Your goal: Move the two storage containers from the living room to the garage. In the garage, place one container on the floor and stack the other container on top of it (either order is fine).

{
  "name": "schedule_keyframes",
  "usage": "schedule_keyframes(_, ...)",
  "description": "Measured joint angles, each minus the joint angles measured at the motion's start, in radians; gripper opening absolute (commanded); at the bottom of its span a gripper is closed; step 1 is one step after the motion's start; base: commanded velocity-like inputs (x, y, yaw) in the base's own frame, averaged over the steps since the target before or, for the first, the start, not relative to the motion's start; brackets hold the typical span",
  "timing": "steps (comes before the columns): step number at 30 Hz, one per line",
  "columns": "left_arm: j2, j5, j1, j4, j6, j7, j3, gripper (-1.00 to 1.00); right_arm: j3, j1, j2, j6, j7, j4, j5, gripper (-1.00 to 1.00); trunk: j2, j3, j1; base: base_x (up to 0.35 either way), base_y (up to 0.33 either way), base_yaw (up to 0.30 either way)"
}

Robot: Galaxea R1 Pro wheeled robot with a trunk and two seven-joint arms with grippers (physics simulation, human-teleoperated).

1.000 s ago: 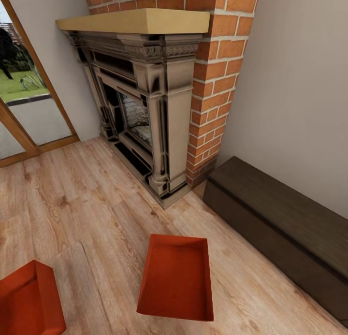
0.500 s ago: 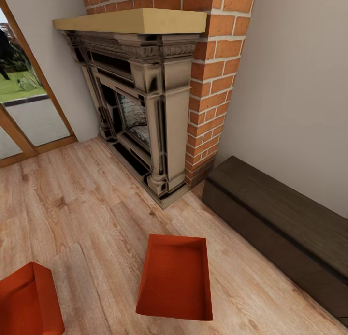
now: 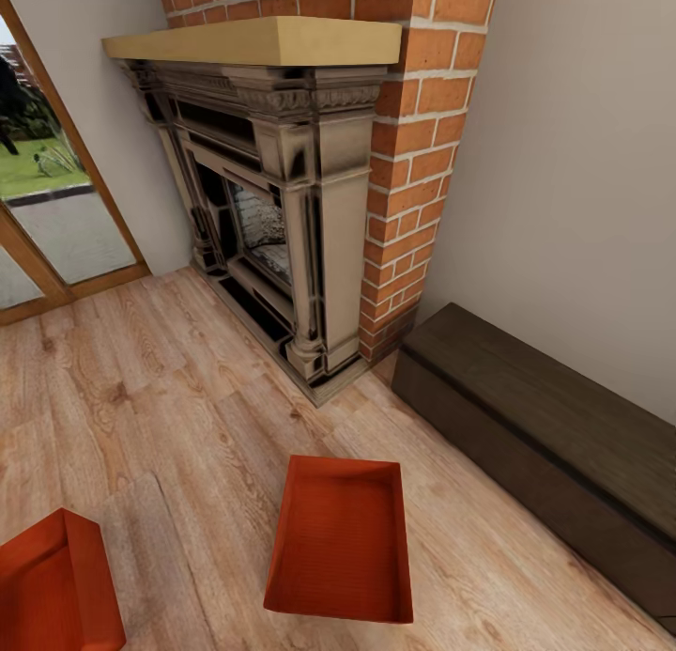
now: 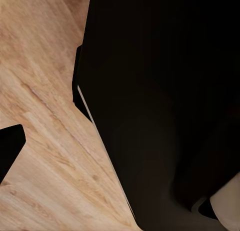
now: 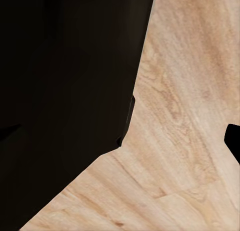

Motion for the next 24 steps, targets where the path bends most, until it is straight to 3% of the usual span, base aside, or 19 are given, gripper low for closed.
schedule_keyframes(24, -0.004, 0.006, 0.0, 0.0, 0.001, 0.0, 0.002, 1.0, -0.005, 0.0, -0.001, -0.023, 0.0, 0.0, -0.009, 1.0, 0.0, 0.0, 0.0, 0.0, 0.0, -0.043)
